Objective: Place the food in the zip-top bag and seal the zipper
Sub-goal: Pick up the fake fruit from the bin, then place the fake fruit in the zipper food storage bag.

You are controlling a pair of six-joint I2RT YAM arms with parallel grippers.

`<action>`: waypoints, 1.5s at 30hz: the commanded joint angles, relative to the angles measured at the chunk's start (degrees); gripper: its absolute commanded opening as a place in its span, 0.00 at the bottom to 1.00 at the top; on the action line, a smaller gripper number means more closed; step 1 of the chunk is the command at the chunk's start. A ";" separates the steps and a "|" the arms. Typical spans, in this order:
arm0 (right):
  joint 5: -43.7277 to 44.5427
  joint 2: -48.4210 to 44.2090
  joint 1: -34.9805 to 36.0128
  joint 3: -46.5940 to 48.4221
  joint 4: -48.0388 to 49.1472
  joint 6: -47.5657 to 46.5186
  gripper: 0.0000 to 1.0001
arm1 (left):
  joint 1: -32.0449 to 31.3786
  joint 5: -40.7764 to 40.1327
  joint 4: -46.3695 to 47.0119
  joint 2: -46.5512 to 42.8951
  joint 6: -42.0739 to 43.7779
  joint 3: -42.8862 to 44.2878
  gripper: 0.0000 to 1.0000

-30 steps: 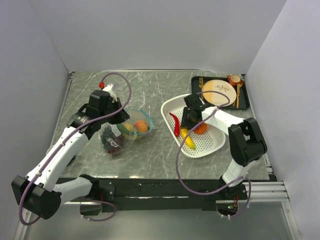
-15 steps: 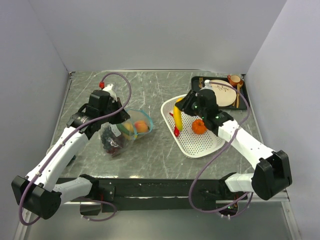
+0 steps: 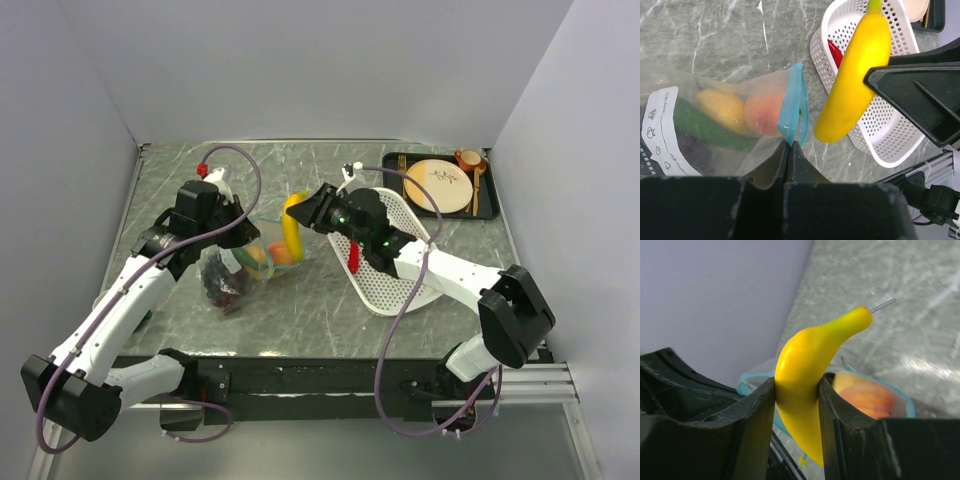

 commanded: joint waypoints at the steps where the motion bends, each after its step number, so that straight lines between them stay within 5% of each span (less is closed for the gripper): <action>1: 2.86 1.89 1.31 0.80 14.08 -0.17 0.11 | -0.18 0.88 2.86 -1.99 -0.36 0.54 0.01; 10: 6.46 8.04 5.43 -0.25 23.32 2.03 0.09 | -0.18 0.53 3.21 -1.81 -0.98 1.07 0.01; 22: 8.57 2.69 10.44 -8.42 19.29 -1.83 0.04 | -0.18 -3.69 2.69 -2.60 -2.65 1.86 0.01; 32: 3.75 1.36 12.99 -3.69 4.72 -11.76 0.08 | -0.18 -4.83 2.60 -3.04 -3.26 1.95 0.01; 45: 5.76 11.82 15.11 14.48 -18.93 -23.63 0.17 | -0.18 -3.78 2.33 -4.27 -2.74 2.65 0.01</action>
